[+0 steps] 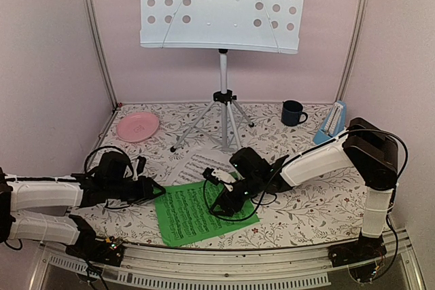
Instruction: Set up the instrument practice props
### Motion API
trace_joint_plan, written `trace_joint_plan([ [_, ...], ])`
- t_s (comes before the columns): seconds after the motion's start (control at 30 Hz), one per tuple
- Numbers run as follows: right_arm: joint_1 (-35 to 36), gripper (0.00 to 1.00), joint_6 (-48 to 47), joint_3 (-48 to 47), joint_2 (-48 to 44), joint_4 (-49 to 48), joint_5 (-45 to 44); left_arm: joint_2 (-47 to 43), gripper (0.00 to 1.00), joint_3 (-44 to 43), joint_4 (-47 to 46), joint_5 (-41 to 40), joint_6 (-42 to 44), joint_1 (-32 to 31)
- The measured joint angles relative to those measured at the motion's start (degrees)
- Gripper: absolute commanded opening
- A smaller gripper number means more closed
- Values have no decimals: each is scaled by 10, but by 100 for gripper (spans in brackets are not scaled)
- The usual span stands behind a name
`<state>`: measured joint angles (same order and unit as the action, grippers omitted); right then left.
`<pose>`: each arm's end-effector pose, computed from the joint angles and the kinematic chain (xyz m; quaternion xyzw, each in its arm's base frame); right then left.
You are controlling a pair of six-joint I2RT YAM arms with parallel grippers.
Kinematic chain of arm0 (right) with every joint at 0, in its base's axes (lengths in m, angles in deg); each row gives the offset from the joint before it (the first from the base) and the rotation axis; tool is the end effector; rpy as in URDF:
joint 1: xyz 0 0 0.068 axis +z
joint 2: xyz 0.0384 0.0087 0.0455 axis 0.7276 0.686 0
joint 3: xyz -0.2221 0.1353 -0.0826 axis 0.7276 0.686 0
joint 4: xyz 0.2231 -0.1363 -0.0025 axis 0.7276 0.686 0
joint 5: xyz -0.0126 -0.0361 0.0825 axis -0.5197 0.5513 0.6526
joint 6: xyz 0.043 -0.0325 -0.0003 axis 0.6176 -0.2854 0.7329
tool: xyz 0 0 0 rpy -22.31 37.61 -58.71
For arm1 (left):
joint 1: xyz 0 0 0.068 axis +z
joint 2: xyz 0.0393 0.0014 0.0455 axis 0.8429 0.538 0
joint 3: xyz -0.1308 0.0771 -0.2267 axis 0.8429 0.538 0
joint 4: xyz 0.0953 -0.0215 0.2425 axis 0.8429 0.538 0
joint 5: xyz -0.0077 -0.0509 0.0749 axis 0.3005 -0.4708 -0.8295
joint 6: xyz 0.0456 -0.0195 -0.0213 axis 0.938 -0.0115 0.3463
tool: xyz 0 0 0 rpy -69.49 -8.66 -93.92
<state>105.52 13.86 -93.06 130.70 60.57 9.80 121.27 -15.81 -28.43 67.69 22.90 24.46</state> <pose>0.1887 0.3405 0.1213 -0.4872 0.7783 0.3482 0.1887 0.1546 -0.1121 0.1414 -0.0675 0.9075 -0.3541 0.2154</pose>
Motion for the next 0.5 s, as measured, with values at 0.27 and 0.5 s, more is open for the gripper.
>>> trace_joint_plan([
  [0.27, 0, 66, 0, 0, 0, 0, 0, -29, 40, 0, 24, 11, 10, 0],
  [0.5, 0, 66, -1, 0, 0, 0, 0, -5, 40, 0, 2, 29, 19, -1],
])
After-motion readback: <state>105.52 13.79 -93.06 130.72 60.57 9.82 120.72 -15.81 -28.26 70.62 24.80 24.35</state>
